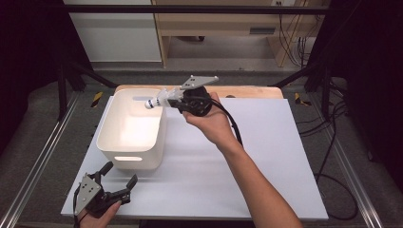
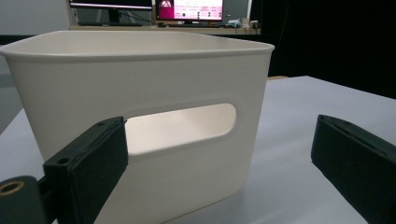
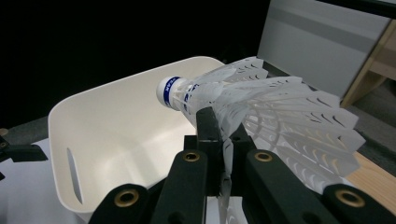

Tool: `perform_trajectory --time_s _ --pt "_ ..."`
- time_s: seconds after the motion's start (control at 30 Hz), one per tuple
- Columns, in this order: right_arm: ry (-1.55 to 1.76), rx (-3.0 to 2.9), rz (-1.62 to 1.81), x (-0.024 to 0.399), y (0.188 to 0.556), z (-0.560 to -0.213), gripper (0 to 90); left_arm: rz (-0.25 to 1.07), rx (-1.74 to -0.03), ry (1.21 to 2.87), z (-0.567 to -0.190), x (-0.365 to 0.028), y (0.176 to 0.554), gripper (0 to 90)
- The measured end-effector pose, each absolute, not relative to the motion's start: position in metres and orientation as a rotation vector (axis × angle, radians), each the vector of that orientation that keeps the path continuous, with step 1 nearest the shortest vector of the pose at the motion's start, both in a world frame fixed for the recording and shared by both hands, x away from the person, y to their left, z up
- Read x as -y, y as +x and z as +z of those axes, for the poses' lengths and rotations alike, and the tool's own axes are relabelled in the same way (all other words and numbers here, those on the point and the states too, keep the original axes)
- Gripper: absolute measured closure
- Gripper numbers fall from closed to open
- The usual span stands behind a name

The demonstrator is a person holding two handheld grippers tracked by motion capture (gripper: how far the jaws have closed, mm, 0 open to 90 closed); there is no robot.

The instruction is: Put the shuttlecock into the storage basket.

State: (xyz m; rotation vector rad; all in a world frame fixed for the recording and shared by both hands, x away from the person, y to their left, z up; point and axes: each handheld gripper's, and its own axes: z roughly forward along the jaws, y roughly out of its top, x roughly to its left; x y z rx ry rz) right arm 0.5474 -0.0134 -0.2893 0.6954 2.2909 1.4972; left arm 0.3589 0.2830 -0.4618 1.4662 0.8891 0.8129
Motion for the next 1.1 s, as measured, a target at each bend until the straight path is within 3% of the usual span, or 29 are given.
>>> perform_trajectory --time_s 0.53,1.1 --pt "0.639 -2.397 1.371 -0.033 0.567 -0.297 88.8 0.803 -0.888 1.457 -0.461 -0.283 0.358 3.9" --pt "0.585 -2.440 1.319 -0.055 0.570 -0.302 88.7 0.802 -0.894 1.453 -0.461 -0.285 0.358 4.1"
